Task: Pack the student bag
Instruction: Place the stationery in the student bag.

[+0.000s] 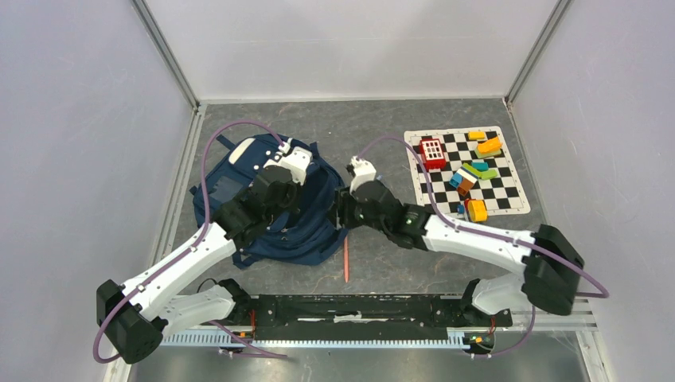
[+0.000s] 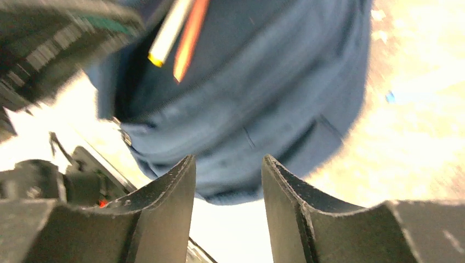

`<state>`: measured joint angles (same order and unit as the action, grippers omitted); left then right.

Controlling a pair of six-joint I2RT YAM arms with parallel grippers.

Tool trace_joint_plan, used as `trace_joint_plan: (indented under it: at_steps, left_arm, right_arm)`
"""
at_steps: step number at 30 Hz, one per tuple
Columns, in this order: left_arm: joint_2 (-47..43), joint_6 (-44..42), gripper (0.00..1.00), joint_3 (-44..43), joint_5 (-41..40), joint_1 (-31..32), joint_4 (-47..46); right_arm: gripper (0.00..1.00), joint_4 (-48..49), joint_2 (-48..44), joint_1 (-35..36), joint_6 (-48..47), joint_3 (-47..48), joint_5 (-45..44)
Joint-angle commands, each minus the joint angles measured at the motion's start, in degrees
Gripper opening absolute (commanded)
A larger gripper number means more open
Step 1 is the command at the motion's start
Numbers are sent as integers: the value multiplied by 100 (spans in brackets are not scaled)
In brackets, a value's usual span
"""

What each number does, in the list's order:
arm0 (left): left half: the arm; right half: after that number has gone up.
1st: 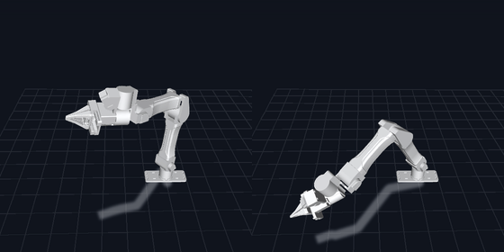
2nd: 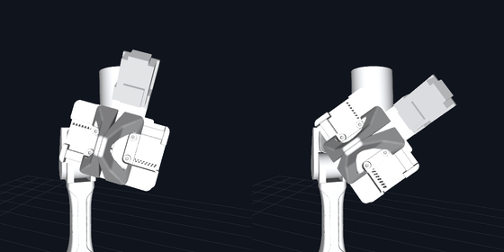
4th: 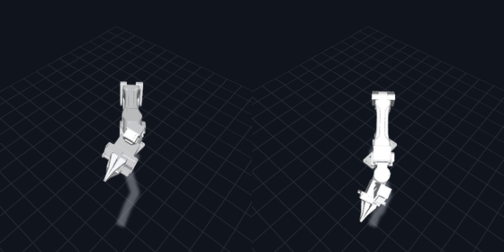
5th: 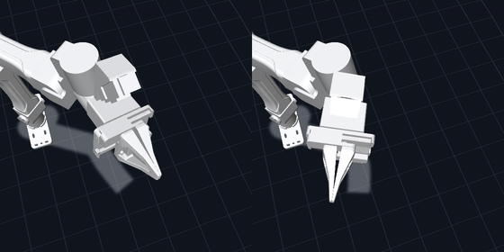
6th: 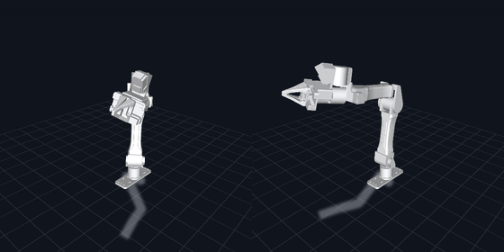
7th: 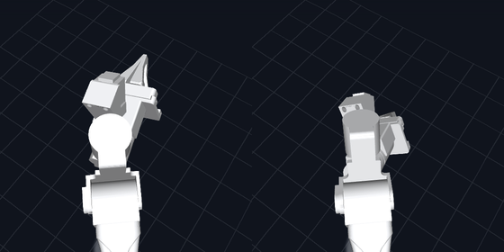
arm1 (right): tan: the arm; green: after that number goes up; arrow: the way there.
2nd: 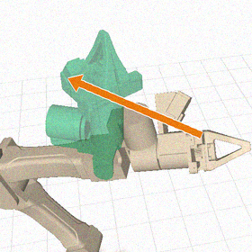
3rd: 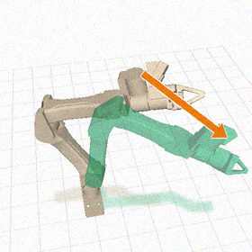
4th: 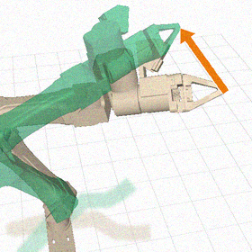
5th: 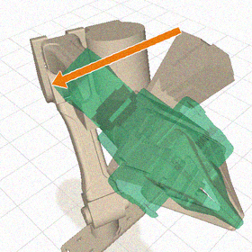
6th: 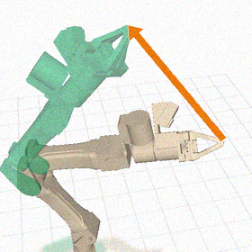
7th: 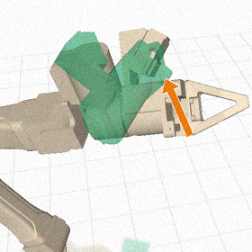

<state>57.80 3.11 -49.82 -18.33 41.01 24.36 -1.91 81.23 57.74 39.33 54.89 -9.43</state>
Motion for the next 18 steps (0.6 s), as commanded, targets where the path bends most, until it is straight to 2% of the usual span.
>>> trace_joint_plan:
  at_steps: [1, 6, 18]
  left_arm:
    - [-69, 40, 6, -99, 91, 43, -309]
    - [5, 41, 6, -98, 92, 50, -318]
    - [89, 14, 6, -115, 40, 47, -283]
  right_arm:
    - [52, -848, -605, 295, -2, -811, -1033]
    - [51, -1381, -714, 711, 287, -1166, -1506]
    - [51, -1875, 601, 1670, 444, -401, -1633]
